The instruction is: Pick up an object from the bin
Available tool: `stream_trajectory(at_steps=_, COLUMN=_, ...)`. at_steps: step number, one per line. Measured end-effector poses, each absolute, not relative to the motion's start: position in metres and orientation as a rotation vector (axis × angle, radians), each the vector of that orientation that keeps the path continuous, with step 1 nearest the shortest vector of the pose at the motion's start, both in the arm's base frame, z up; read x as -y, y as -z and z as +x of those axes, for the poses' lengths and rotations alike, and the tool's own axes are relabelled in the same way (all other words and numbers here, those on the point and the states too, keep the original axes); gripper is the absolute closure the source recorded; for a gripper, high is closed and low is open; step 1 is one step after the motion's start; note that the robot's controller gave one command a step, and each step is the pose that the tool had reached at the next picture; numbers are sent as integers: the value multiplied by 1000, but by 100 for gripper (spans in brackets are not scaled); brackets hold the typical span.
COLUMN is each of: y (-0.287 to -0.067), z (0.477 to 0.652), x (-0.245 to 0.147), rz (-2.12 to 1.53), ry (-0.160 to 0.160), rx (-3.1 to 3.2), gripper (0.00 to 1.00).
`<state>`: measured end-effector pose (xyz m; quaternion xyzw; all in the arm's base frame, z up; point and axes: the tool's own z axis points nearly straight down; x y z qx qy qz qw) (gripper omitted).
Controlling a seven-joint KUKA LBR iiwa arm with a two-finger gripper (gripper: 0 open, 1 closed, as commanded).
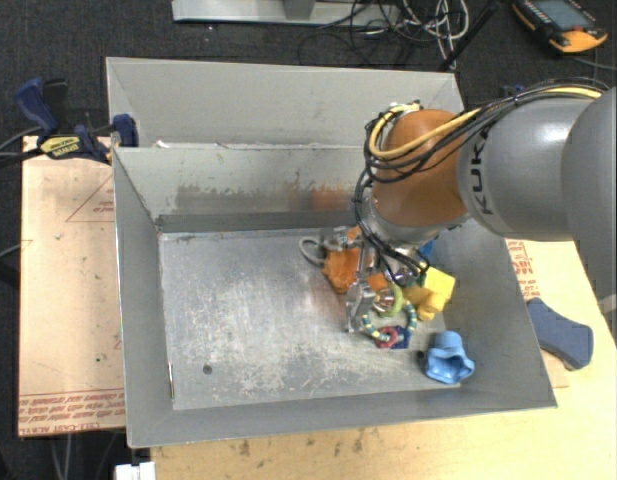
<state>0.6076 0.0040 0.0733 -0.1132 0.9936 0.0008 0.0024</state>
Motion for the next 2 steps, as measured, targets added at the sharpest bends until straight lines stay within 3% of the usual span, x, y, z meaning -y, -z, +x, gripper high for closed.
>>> stream_trajectory(at_steps=1, y=-73, z=624, x=36, rz=-368, ry=-7, rx=-3113, gripper=100)
stream_trajectory(at_steps=2, y=-73, z=624, x=36, rz=-368, ry=-7, rx=-3113, gripper=100)
